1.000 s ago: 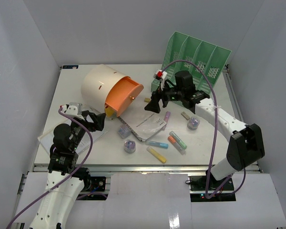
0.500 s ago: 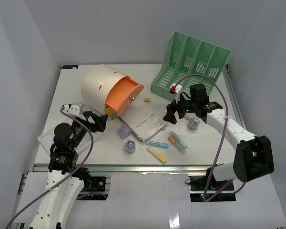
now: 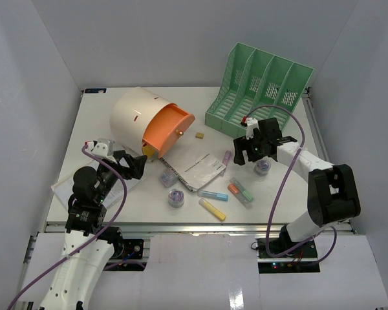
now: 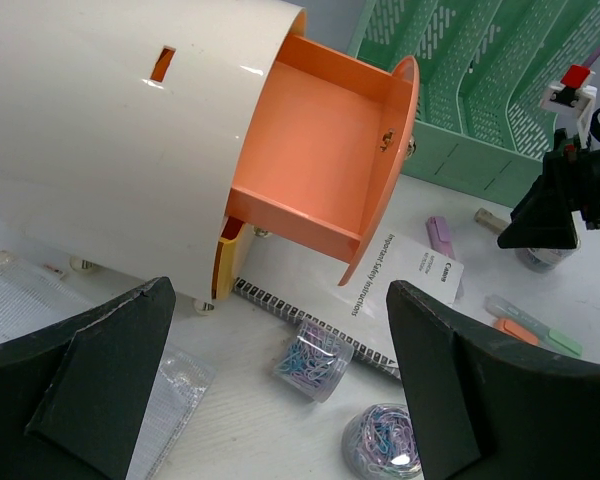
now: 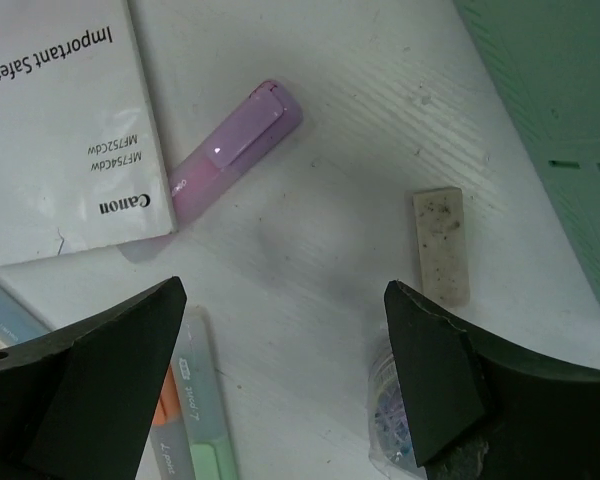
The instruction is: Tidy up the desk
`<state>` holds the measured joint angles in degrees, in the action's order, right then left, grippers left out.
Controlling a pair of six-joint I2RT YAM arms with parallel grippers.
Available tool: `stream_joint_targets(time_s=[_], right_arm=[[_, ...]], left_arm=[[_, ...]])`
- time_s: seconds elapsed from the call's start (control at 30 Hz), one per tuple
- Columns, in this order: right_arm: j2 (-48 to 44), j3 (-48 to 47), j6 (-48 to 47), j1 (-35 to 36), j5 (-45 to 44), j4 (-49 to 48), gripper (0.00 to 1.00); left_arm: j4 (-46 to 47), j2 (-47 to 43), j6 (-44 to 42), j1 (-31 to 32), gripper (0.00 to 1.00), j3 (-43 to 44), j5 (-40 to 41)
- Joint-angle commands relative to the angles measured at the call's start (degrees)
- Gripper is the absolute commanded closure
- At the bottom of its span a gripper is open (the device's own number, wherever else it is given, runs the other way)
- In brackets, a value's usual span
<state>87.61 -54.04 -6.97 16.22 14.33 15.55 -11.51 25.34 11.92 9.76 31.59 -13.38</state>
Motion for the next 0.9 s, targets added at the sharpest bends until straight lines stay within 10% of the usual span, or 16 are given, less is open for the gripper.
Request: stream_joint_targets(time_s=[0.0,0.37,0.87], right_arm=[[3.12,-4.81,8.61,-0.05,1.58,-0.64,0.17],[13.03,-12.76,20.95,3.11,-2.19,0.0,0.36],[18.38,-13.25,23.8,10.19,-20.91,-0.25,0.34]], left_arm=[[1.22,-0.12,0.03,0.0,0.02,-0.1,-0.95],[1.4,0.15,-0.01,0.0,0.02,-0.13,-1.0],[1.31,0.23,-0.28,0.0,0.02,-0.17,-0.46]])
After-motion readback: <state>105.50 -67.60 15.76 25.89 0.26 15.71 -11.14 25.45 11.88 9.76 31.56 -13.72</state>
